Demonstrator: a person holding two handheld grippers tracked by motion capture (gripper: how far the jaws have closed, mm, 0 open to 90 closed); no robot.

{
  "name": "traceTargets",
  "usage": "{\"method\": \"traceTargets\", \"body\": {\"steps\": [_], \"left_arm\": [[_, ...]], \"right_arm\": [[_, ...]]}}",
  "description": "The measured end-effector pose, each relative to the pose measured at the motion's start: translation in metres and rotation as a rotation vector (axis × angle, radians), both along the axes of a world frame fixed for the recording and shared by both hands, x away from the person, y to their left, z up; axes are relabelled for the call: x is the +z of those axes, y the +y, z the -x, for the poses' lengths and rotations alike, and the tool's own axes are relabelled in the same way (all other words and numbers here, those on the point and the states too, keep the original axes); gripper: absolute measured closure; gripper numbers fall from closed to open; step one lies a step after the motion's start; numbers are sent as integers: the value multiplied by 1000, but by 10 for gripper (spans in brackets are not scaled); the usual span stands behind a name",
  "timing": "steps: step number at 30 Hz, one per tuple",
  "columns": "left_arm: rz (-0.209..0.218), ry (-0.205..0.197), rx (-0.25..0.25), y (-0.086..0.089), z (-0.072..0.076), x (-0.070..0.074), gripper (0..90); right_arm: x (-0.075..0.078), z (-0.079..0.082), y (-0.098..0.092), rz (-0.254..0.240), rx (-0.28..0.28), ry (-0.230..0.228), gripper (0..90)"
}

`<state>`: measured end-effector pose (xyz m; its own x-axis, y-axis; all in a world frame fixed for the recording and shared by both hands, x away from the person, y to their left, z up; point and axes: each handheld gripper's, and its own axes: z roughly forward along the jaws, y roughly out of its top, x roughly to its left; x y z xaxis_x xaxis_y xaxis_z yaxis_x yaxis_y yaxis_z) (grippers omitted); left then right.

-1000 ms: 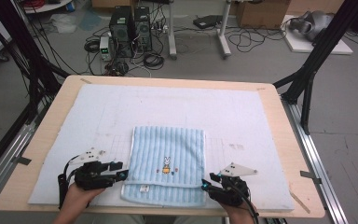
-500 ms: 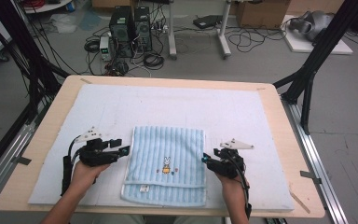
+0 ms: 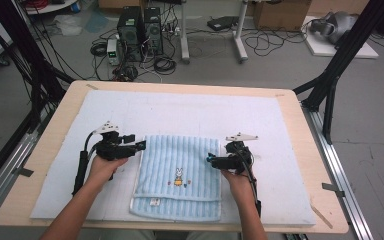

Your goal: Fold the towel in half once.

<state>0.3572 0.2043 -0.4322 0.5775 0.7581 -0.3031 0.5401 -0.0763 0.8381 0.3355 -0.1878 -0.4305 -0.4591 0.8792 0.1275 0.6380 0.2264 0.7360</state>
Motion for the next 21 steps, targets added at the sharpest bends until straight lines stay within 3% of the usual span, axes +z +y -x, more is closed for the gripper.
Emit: {"method": "traceTargets", "body": {"steps": [2,6,9,12,14,16,18,19,20,21], "left_arm": [[-38,20,13,-3,-2,-4,354],[-106,58,32,-9,-4,-12,363],[-150,72,19,-16,-4,-17,377],[-228,30,18,-23,0,-19,418],[-255,14,25,-25,2,-18,464],[-241,20,27,-25,4,-18,538],[-235,10,15,-25,7,-19,668],[-210,25,-18,-25,8,-20,757],[-210,25,-13,-26,9,-20,835],[-211,25,-9,-27,9,-20,842]], "right_arm": [[-1,-2,1,7,8,14,170],[0,-2,0,4,-65,22,391],[-3,-3,4,32,-57,33,482],[-9,-4,13,100,-28,54,530],[-10,-3,16,106,-30,36,579],[-9,-2,19,107,-28,39,646],[-9,-1,20,105,-16,42,716],[-9,-1,20,93,-12,50,759],[-9,-1,20,78,-4,59,799],[-9,-1,19,62,-3,66,824]]}}
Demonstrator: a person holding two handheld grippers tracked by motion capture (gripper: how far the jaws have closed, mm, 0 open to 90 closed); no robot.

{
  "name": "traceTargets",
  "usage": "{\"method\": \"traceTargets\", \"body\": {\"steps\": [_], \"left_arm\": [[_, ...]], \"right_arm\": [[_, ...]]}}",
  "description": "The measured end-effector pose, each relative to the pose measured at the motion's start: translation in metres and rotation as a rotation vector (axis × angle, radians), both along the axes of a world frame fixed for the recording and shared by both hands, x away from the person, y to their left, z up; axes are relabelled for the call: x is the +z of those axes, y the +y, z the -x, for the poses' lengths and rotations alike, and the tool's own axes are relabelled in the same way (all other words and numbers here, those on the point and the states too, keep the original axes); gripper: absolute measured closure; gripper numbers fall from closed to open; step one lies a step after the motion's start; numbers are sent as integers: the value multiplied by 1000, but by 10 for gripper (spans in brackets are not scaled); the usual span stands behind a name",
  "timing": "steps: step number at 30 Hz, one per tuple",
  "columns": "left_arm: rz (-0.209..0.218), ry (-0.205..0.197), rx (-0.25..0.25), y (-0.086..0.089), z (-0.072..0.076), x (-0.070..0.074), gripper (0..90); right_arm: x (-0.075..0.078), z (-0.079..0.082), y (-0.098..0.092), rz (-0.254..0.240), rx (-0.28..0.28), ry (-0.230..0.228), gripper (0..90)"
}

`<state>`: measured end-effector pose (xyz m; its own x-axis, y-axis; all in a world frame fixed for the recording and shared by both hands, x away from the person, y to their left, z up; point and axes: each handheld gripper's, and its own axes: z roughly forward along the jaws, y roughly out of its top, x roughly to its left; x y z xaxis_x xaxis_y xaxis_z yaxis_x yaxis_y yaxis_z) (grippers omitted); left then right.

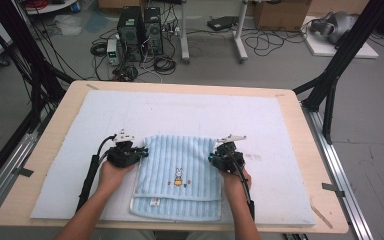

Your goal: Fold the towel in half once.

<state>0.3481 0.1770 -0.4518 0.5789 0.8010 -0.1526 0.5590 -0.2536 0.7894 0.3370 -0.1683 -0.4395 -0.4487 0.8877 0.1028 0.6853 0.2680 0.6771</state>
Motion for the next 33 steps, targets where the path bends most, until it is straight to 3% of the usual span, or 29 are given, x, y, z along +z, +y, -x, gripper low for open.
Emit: {"method": "traceTargets", "body": {"steps": [3,9,15,17,20,23,25,30,33], "left_arm": [[48,43,26,2,-3,0,853],[132,69,61,7,-9,0,855],[170,61,80,8,-18,2,855],[158,67,79,7,-24,6,855],[144,44,89,3,-33,12,855],[135,65,106,1,-45,12,854],[138,48,111,1,-49,12,854],[156,24,124,7,-58,5,853],[145,16,124,8,-60,1,850]], "right_arm": [[-2,-3,-6,-59,0,21,840],[-3,-10,-9,-57,-20,-1,845],[-1,-22,-9,-41,-27,-17,844],[-2,-26,-9,-41,-31,-18,843],[-3,-35,-9,-35,-42,-35,842],[-2,-42,-9,-32,-46,-52,840],[-1,-47,-9,-32,-53,-68,838],[0,-58,-5,-10,-49,-114,837],[-2,-64,0,7,-53,-118,828]]}}
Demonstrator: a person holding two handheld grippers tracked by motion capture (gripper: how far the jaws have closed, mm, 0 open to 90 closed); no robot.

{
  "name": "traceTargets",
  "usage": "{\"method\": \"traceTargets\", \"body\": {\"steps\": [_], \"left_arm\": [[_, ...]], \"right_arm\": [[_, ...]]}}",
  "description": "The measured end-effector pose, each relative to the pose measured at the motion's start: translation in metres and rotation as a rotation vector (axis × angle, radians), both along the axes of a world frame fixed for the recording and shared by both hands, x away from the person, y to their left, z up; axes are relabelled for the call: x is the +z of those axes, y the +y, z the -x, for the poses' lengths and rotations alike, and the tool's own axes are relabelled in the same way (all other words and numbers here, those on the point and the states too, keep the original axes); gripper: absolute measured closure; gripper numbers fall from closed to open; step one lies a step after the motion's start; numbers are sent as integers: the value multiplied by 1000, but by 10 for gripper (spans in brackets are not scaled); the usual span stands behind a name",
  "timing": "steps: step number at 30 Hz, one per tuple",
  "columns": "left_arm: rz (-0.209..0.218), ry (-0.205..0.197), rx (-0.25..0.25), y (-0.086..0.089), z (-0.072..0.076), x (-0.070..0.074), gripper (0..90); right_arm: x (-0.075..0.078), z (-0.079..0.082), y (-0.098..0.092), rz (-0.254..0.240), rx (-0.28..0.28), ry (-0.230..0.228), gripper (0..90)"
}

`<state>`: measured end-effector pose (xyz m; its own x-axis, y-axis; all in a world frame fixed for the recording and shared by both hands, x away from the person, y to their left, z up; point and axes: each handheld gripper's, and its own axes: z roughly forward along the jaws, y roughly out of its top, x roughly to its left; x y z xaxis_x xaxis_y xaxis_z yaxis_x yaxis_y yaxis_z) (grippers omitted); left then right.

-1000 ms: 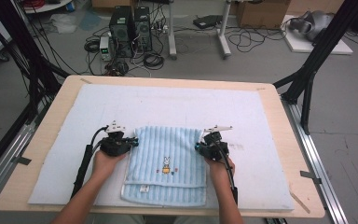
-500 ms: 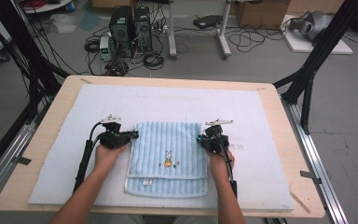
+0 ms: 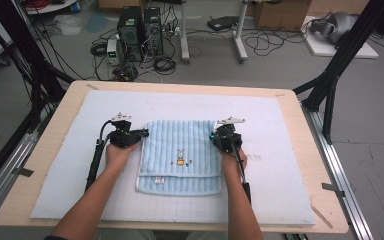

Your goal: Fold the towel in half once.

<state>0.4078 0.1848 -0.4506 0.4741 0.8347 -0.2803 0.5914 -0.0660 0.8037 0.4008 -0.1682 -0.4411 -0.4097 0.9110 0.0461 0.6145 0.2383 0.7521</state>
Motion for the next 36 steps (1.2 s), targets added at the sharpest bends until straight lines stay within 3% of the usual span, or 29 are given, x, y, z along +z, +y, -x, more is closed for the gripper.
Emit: {"method": "traceTargets", "body": {"steps": [2,5,7,10,14,17,19,21,22,26,30,33,36], "left_arm": [[-32,-4,-1,-1,1,-1,781],[-36,26,22,3,3,1,532],[-29,24,16,6,7,3,487],[-13,-18,-8,8,17,5,471],[-17,-29,-49,10,28,7,452],[4,-56,-75,12,37,9,446],[15,-50,-97,13,42,10,447],[0,-35,-126,12,46,10,446],[-5,-47,-136,12,49,11,445],[20,-67,-161,14,63,10,452],[31,-88,-173,18,78,8,465],[17,-68,-181,21,84,6,465],[41,-75,-188,24,94,4,480]], "right_arm": [[-2,-1,2,14,-17,8,744],[0,0,-2,-13,-34,26,539],[4,3,-7,-54,-33,41,466],[11,11,-11,-64,-10,20,415],[17,27,-15,-73,36,-8,393],[19,39,-18,-82,70,-18,380],[21,47,-20,-67,83,-20,381],[22,56,-22,-67,89,-24,386],[22,60,-23,-69,94,-22,386],[21,80,-24,-33,141,-30,422],[17,98,-28,-58,165,-32,472],[14,109,-30,-54,175,-27,505],[11,120,-33,-54,180,-24,526]]}}
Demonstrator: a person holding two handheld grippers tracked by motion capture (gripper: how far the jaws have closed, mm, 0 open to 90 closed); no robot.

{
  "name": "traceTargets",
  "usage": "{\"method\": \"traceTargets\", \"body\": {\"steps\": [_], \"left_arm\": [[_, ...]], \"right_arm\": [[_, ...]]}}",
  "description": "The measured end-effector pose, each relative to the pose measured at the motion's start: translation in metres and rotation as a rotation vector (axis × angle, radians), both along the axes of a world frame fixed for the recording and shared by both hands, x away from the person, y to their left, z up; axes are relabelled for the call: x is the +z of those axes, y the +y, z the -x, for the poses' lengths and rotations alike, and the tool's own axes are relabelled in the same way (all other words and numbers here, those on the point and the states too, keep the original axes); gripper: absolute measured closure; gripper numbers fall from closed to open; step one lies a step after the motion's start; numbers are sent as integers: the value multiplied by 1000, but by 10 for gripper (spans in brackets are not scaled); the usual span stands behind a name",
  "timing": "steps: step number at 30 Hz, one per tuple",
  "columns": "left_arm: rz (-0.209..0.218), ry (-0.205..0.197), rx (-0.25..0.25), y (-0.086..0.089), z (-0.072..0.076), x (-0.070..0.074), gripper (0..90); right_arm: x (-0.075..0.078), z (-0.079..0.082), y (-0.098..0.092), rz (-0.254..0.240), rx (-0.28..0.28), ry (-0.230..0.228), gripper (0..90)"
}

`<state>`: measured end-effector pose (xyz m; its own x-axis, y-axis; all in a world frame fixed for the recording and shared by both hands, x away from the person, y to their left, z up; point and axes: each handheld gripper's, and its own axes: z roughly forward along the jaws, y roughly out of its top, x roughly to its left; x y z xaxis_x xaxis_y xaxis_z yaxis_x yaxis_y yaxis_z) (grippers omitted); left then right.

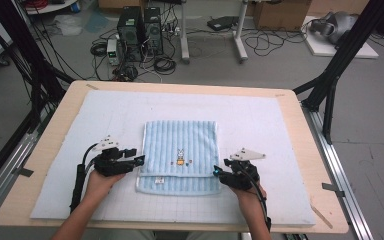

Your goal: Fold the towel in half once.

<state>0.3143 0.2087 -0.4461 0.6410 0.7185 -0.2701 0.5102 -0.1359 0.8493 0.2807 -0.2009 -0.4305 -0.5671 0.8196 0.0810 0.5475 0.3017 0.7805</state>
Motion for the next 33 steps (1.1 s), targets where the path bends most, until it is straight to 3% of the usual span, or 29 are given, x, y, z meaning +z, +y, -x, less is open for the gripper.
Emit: {"method": "traceTargets", "body": {"steps": [4,8,12,18,21,23,24,28,33], "left_arm": [[8,-7,-13,2,10,-2,482],[12,0,-9,4,14,-5,481],[10,2,-9,5,16,-5,480],[7,-6,-29,3,19,-4,496],[7,-14,-53,0,21,-4,514],[-4,-12,-73,-3,23,-4,517],[-12,-15,-88,-4,23,-4,517],[-71,-36,-126,-12,26,-4,491],[-174,-31,-136,-23,26,-5,494]], "right_arm": [[-3,12,2,26,18,6,549],[-10,14,8,63,41,21,585],[-14,12,13,109,46,20,714],[-10,13,12,110,31,2,794],[-8,14,11,83,29,-10,811],[-6,15,10,39,30,-8,813],[-5,15,9,15,27,-4,813],[-3,15,8,-5,13,0,813],[-5,15,9,-1,15,2,808]]}}
